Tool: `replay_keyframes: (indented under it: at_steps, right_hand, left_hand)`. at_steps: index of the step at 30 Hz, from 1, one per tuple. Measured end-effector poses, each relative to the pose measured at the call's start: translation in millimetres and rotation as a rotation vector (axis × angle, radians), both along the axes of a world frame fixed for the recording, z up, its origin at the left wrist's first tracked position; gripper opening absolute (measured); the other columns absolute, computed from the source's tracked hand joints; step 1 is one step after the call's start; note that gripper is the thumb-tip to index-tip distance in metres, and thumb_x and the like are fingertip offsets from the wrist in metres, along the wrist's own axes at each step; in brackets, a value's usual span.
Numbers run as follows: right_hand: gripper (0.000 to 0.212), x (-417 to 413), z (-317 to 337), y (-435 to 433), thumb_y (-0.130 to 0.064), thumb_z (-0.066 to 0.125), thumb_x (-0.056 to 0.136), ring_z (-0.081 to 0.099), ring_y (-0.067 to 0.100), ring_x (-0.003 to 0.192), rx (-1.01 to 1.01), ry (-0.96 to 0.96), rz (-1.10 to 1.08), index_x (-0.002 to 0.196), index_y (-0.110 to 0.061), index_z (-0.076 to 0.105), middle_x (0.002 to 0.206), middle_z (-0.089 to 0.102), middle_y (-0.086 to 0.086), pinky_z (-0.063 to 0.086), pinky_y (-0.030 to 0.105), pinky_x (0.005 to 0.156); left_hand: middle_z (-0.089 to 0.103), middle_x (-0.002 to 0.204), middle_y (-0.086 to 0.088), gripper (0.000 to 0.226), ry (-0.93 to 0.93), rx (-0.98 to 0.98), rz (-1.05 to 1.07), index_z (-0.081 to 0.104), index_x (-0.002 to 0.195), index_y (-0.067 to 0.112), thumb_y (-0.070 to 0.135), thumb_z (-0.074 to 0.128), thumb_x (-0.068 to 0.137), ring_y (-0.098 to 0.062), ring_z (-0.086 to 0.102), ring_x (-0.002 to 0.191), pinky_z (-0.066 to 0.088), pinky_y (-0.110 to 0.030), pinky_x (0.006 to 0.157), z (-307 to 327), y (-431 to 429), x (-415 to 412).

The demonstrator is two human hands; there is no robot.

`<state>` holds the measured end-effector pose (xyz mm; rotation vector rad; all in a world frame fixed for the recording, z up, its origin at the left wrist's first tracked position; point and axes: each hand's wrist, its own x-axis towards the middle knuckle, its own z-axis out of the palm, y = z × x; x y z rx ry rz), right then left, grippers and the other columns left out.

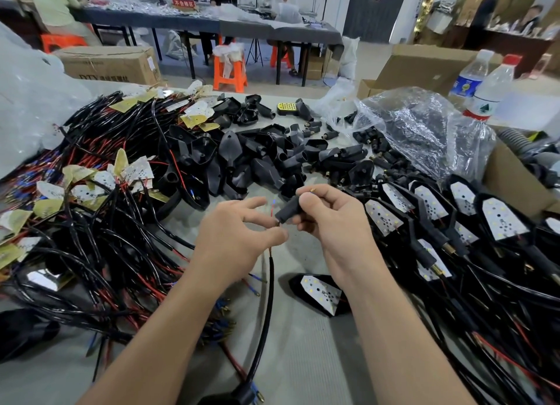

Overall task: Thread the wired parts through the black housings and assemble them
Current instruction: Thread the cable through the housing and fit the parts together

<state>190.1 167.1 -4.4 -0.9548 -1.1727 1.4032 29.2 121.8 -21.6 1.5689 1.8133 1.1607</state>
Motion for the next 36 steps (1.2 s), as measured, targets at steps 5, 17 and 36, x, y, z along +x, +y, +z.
replay_keyframes:
  at_steps: [5, 17, 36]
  right_hand:
    - [0.019, 4, 2, 3, 0.003, 0.056, 0.099, 0.060, 0.015, 0.055, -0.044, 0.134, -0.078, 0.089, -0.007, 0.069, 0.070, 0.070, 0.007, 0.051, 0.023, 0.056]
    - [0.016, 3, 1, -1, 0.002, 0.057, 0.098, 0.059, 0.020, 0.058, -0.077, -0.006, 0.029, 0.093, -0.006, 0.070, 0.073, 0.070, 0.010, 0.049, 0.024, 0.055]
    - [0.028, 2, -4, -1, -0.007, 0.053, 0.101, 0.058, 0.017, 0.056, -0.032, -0.190, 0.052, 0.084, -0.006, 0.075, 0.069, 0.069, 0.009, 0.046, 0.025, 0.053]
  left_hand:
    - [0.055, 0.141, 0.030, 0.018, -0.090, -0.011, -0.023, 0.080, 0.074, 0.048, 0.059, 0.079, 0.059, 0.001, 0.047, 0.135, 0.033, -0.040, 0.116, 4, 0, -7]
    - [0.056, 0.145, 0.022, 0.023, -0.173, -0.007, -0.058, 0.081, 0.071, 0.042, 0.022, 0.082, 0.082, -0.004, 0.050, 0.137, 0.031, -0.048, 0.121, 6, 2, -4]
    - [0.073, 0.080, 0.002, 0.026, -0.888, -0.121, -0.026, 0.076, 0.108, 0.014, 0.010, 0.050, 0.104, -0.009, 0.055, 0.058, 0.042, -0.017, 0.054, 5, 10, -9]
